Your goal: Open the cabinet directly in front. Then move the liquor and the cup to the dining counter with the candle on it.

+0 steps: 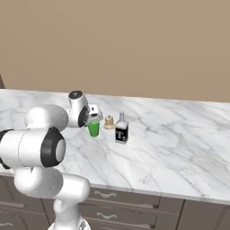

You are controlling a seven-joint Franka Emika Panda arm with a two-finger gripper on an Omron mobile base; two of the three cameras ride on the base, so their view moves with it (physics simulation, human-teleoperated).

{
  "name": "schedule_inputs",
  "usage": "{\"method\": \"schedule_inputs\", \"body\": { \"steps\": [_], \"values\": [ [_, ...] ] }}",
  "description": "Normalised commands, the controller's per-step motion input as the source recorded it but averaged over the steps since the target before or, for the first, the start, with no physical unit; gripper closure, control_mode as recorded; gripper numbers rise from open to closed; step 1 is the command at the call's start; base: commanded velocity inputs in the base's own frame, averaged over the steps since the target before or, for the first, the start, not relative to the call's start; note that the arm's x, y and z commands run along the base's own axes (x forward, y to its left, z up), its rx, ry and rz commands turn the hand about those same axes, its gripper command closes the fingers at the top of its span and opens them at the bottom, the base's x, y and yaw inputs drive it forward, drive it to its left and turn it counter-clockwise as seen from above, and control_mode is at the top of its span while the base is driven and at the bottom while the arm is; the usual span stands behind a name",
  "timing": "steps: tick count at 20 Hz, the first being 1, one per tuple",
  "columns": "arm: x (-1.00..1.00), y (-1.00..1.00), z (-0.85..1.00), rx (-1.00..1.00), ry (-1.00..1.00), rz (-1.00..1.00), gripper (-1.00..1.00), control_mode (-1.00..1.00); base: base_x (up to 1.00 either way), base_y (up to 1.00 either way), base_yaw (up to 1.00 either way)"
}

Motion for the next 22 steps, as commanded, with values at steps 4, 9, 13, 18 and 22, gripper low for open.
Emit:
{"method": "schedule_inputs", "body": {
  "steps": [4,9,13,18,22],
  "values": [
    [0.24,-0.02,-0.41,0.0,0.04,0.0,1.0,-1.0,0.0,0.0,0.0],
    [0.29,0.0,-0.36,0.0,0.02,0.0,1.0,-1.0,0.0,0.0,0.0],
    [0.31,0.0,-0.34,0.0,0.02,0.0,1.0,-1.0,0.0,0.0,0.0],
    [0.29,0.0,-0.36,0.0,0.02,0.0,1.0,-1.0,0.0,0.0,0.0],
    [0.22,0.0,-0.39,0.0,0.01,0.0,1.0,-1.0,0.0,0.0,0.0]
  ]
}}
